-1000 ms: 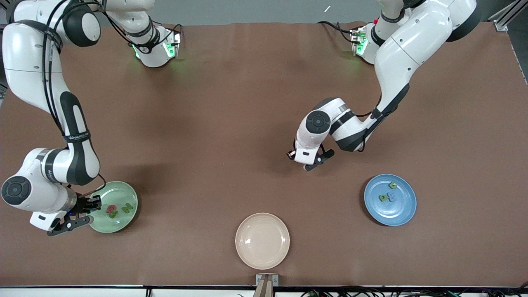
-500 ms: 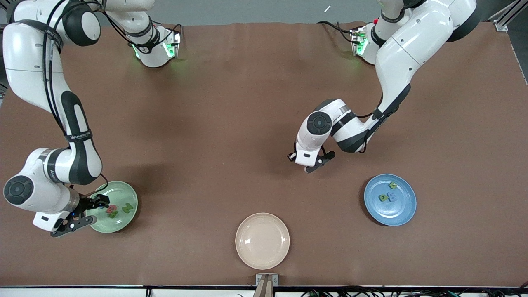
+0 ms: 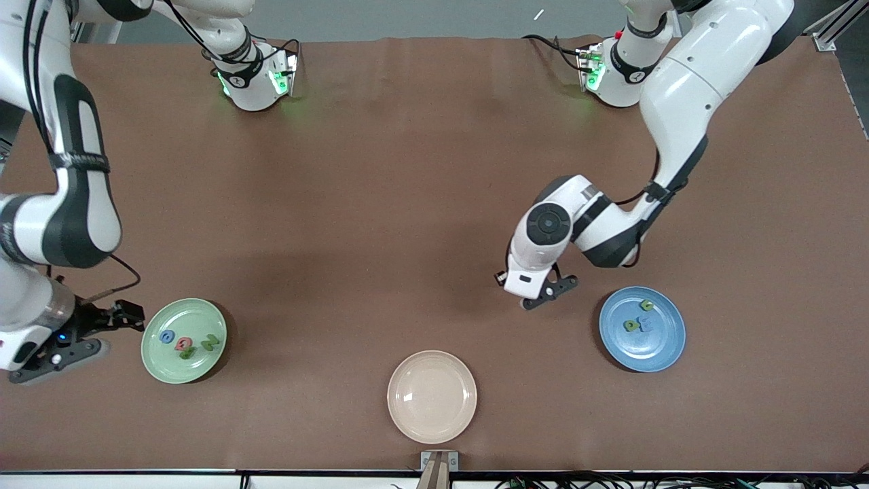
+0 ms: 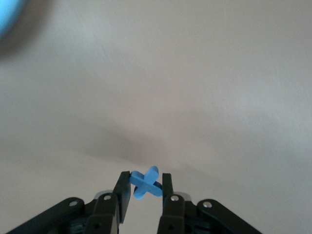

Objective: Sort upper and lower case letters into plates
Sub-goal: 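Drop the x on the blue plate while the right gripper withdraws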

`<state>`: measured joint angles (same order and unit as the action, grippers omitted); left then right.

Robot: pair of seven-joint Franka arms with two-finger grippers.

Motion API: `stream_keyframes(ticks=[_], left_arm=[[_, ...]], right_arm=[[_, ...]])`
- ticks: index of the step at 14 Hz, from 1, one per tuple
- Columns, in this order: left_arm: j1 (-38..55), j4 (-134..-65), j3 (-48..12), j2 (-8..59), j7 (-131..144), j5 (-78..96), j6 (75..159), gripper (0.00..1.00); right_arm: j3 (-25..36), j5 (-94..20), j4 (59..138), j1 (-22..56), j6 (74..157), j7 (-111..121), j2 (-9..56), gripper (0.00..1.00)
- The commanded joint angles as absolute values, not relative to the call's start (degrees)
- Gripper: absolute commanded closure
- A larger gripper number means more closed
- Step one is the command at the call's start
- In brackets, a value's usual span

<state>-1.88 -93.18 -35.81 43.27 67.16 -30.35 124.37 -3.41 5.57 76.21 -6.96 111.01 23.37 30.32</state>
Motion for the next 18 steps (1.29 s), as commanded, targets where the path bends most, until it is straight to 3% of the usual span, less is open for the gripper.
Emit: stream_keyframes(ticks=[1, 7, 9, 10, 12, 13, 18], left_arm=[[-7.19, -93.34, -36.39, 40.52, 56.20, -30.68, 122.52, 1.00], [-17.21, -93.96, -36.12, 41.22, 36.76, -30.85, 121.46, 0.98], [-18.54, -93.96, -35.86, 41.40, 33.15, -30.85, 121.46, 0.88], [-19.33, -93.96, -35.77, 41.57, 31.57, -30.85, 121.46, 0.79], [-19.95, -93.87, -35.77, 41.75, 30.41, -30.85, 121.46, 0.38], [-20.04, -93.78, -35.86, 41.57, 30.50, -30.85, 121.46, 0.00], [-20.13, -90.81, -36.39, 38.07, 26.83, -30.94, 115.16, 0.00]], right_arm=[[-4.40, 1.78, 79.71, -6.94, 103.92, 15.06, 22.52, 0.00], [-3.43, 1.32, 89.70, -3.79, 98.26, 5.20, 7.06, 0.00], [-3.25, 1.23, 94.64, -3.25, 98.96, 4.66, 1.61, 0.00], [-2.38, 0.62, 95.70, -3.08, 98.88, 4.22, -0.24, 0.00], [2.78, -1.49, 96.94, 1.12, 98.53, 4.04, -2.71, 0.00], [4.29, -1.49, 97.47, 2.53, 98.53, 4.04, -3.68, 0.00], [3.87, -1.41, 97.56, 2.63, 97.74, 1.15, -5.36, 0.00]])
